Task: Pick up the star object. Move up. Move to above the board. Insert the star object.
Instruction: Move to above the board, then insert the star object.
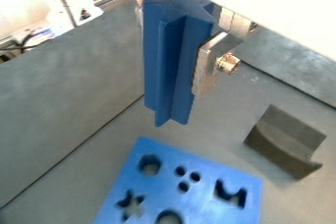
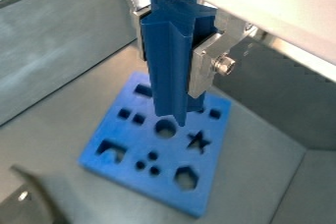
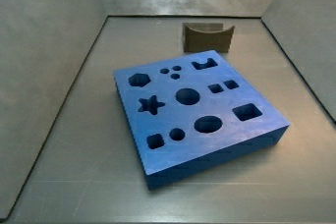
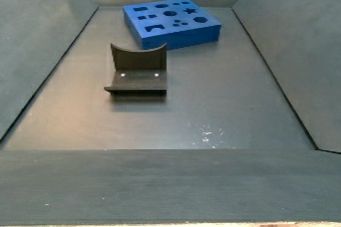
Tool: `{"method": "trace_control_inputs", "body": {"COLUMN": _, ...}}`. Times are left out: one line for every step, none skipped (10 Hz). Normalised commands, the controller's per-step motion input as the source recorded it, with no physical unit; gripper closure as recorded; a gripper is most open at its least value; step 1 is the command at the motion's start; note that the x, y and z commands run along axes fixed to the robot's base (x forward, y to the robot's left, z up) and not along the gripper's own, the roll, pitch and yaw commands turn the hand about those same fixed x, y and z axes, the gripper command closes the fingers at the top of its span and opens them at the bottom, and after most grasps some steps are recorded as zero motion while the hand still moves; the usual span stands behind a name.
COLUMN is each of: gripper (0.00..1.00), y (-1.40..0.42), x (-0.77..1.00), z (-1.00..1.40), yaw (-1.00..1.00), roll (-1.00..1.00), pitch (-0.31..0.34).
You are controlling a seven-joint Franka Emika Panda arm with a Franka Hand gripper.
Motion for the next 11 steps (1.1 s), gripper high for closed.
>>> {"method": "trace_control_inputs", "body": {"gripper": 1.00, "y": -0.40, "x": 0.05, "z": 0.13, "yaw": 0.01, "roll": 0.01, "pitch": 0.105}}
{"method": "trace_control_inputs", "body": {"gripper": 1.00, "y": -0.21, "x": 0.05, "z": 0.07, "yaw": 0.01, "roll": 0.01, "pitch": 0.107}}
{"method": "trace_control_inputs", "body": {"gripper": 1.00, "y": 0.00, "x": 0.00, "z": 0.00, "yaw": 0.00, "roll": 0.00, "pitch": 0.011}}
{"method": "trace_control_inputs", "body": {"gripper": 1.00, "y": 0.02, "x": 0.00, "z": 0.00, "yaw": 0.00, "roll": 0.00, "pitch": 0.000}}
{"method": "trace_control_inputs", "body": {"gripper": 1.00, "y": -0.02, "x": -0.14, "z": -0.35, "yaw": -0.42, "roll": 0.45, "pitch": 0.000}}
{"method": "trace_control_inputs", "body": {"gripper": 1.00, "y": -0.16, "x": -0.05, "z": -0.32, "yaw": -0.79, "roll": 0.41, "pitch": 0.046}}
{"method": "trace_control_inputs", "body": {"gripper": 1.00, "y": -0.18, "x": 0.00, "z": -0.24, "yaw": -0.83, "roll": 0.32, "pitch": 0.026}}
{"method": "trace_control_inputs", "body": {"gripper": 1.00, "y": -0.01, "x": 0.09, "z": -0.02, "yaw": -0.26, "roll": 0.20, "pitch": 0.000}}
{"method": "trace_control_inputs", "body": {"gripper": 1.00, "y": 0.00, "x": 0.02, "z": -0.05, "yaw": 0.00, "roll": -0.01, "pitch": 0.000}}
{"method": "trace_control_inputs", "body": {"gripper": 1.00, "y": -0.27, "x": 0.00, "z": -0.61, "yaw": 0.00, "roll": -0.06, "pitch": -0.111}}
{"method": "trace_control_inputs", "body": {"gripper": 1.00, "y": -0.38, "x": 0.15, "z": -0.71, "yaw": 0.30, "roll": -0.33, "pitch": -0.120}}
